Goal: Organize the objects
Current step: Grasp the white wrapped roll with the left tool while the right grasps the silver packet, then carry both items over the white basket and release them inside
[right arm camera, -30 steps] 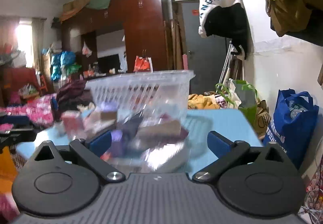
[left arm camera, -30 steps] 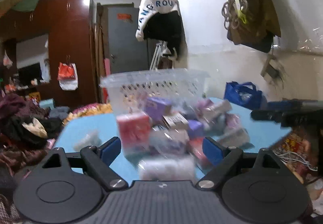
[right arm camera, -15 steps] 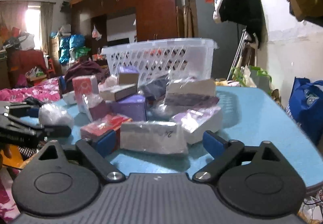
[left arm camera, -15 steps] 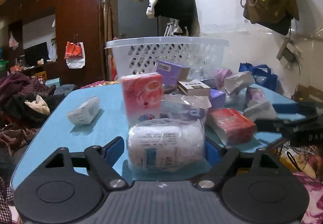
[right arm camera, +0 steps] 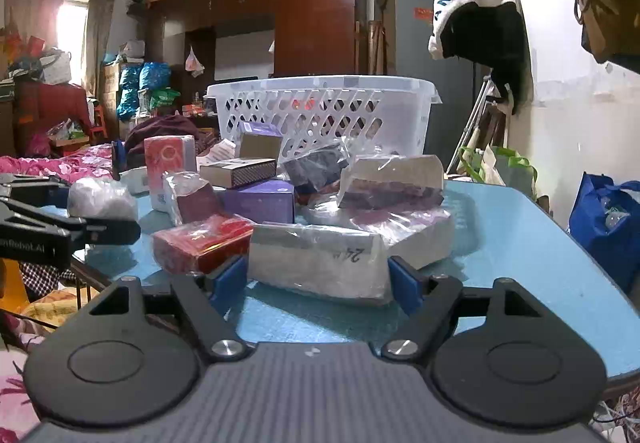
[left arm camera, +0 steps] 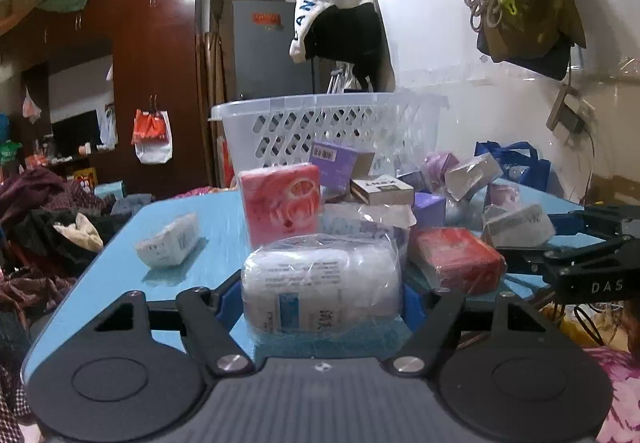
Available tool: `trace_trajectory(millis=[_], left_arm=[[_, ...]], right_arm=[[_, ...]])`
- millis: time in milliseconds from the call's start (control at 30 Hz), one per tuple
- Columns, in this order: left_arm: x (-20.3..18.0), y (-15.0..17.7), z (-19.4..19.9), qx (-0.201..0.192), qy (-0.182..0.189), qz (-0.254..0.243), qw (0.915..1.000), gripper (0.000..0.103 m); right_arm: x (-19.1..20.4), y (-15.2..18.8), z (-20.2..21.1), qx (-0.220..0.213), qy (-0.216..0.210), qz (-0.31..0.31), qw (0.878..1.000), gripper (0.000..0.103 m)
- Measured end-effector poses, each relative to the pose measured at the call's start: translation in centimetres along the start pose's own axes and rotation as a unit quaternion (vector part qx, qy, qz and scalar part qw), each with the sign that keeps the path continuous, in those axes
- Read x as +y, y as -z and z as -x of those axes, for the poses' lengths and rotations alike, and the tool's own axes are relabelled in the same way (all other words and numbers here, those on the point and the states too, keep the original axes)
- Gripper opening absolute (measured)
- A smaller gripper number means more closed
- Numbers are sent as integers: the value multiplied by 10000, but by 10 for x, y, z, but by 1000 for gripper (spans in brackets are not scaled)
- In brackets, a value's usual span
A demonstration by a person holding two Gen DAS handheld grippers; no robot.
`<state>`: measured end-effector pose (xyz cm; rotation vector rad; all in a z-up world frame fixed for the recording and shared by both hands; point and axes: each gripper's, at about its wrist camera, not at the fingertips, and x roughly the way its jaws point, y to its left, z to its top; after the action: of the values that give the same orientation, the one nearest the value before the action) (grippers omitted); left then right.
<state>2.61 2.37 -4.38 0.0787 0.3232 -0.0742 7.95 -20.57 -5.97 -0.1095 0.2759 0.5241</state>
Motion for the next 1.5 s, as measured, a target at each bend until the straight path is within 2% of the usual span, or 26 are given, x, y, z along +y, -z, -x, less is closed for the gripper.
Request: trace_trajectory(millis=[200, 500, 633, 800, 900, 967, 1033, 1133, 1233, 1300, 1333, 1367, 1400, 1500], left_arm=[[1, -2, 6, -220, 45, 45, 9997, 78], [9, -19, 15, -605, 18, 193, 9980, 78], [16, -46, 11, -776, 83, 277, 9966, 78], [26, -111, -13, -1040, 129, 315, 9940, 78], [32, -159, -53, -894, 288, 427, 9947, 78], [32, -182, -85, -648, 218, 428, 9967, 78], [34, -197, -120, -341, 181, 477, 9981, 78], [40, -206, -159, -33, 97, 593, 9982, 77], [46, -204, -173, -14, 64, 654, 9978, 78], [50, -201, -173, -114, 26, 669, 9977, 80], [51, -199, -173, -153, 10, 643, 9978, 82], [53, -199, -171, -202, 11, 635, 9978, 90], [55, -198, -168, -276, 26, 632, 9976, 97], [61, -199, -159, -422, 25, 649, 9970, 102]], right_arm=[[-2, -2, 3, -63, -68, -13, 10000, 78], [-8, -21, 23, -481, -46, 42, 9988, 78], [-17, -44, 20, -673, -39, 34, 9977, 78], [-25, -100, -1, -967, -73, 224, 9950, 78], [-31, -140, -30, -1049, -198, 331, 9937, 78], [-35, -165, -55, -978, -225, 362, 9943, 78], [-36, -184, -79, -953, -134, 558, 9938, 78], [-43, -198, -117, -642, 146, 636, 9958, 78], [-52, -196, -145, -254, 182, 498, 9983, 78], [-55, -190, -151, -164, 181, 420, 9988, 79], [-56, -188, -150, -168, 178, 357, 9991, 83], [-57, -185, -145, -243, 147, 293, 9992, 87], [-57, -183, -140, -339, 144, 270, 9990, 100], [-55, -183, -127, -555, 200, 402, 9974, 103]])
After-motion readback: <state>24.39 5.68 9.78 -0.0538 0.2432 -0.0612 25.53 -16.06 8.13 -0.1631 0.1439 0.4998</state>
